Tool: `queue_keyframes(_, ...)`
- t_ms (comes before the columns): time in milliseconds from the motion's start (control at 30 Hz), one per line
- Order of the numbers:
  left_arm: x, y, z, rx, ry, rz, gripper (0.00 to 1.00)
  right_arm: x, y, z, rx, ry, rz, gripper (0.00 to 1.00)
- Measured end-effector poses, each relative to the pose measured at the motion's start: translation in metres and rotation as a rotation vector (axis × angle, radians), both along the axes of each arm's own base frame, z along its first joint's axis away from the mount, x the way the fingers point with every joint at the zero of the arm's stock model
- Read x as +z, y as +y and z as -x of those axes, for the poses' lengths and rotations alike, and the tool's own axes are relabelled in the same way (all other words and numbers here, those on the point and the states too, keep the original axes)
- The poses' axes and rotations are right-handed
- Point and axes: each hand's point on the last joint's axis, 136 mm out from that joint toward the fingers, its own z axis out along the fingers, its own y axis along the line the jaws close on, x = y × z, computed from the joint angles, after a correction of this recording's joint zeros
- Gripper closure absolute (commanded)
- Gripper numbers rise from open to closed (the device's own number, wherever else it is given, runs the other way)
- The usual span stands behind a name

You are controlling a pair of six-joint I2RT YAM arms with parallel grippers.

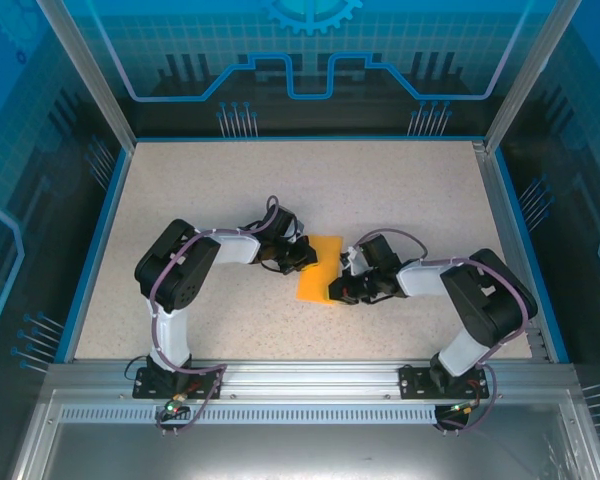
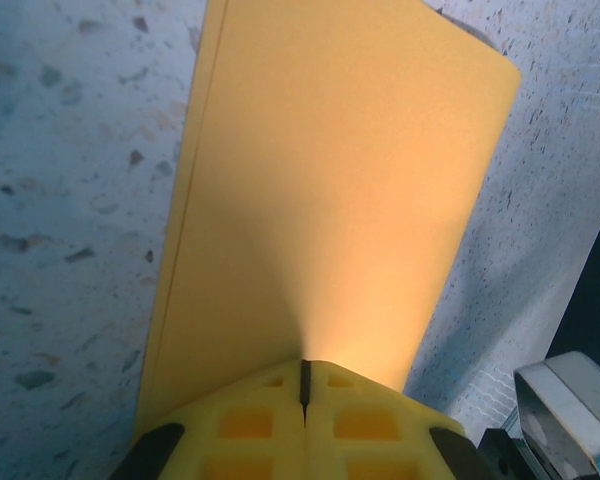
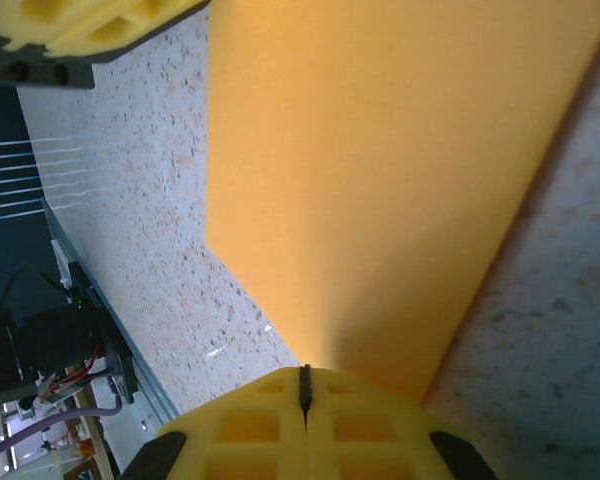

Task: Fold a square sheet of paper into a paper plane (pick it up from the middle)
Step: Fold the square sheet of paper in half at the center of the table.

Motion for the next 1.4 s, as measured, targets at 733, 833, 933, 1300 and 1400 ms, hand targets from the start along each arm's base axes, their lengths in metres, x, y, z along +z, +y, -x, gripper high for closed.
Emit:
queue_keyframes(733,0.0,0.001,0.001,-0.005,0.0,-0.004,0.97,0.061,-0.036,-0.101,-0.177,-0.17,-0.031,0.97)
queue_keyframes(833,0.0,0.001,0.001,-0.005,0.0,-0.004,0.97,0.067,-0.038,-0.137,-0.201,-0.189,-0.053,0.97)
queue_keyframes(933,0.0,0.001,0.001,-0.005,0.0,-0.004,0.97,0.056,-0.032,-0.15,-0.191,-0.166,-0.062,0.96)
queue_keyframes(1300,0.0,0.001,0.001,-0.005,0.0,-0.004,0.97,0.007,-0.028,-0.146,-0.17,-0.039,-0.03,0.97)
queue_keyframes(1400,0.0,0.001,0.001,-0.005,0.0,-0.004,0.97,-0.003,-0.029,-0.143,-0.167,-0.022,-0.018,0.96)
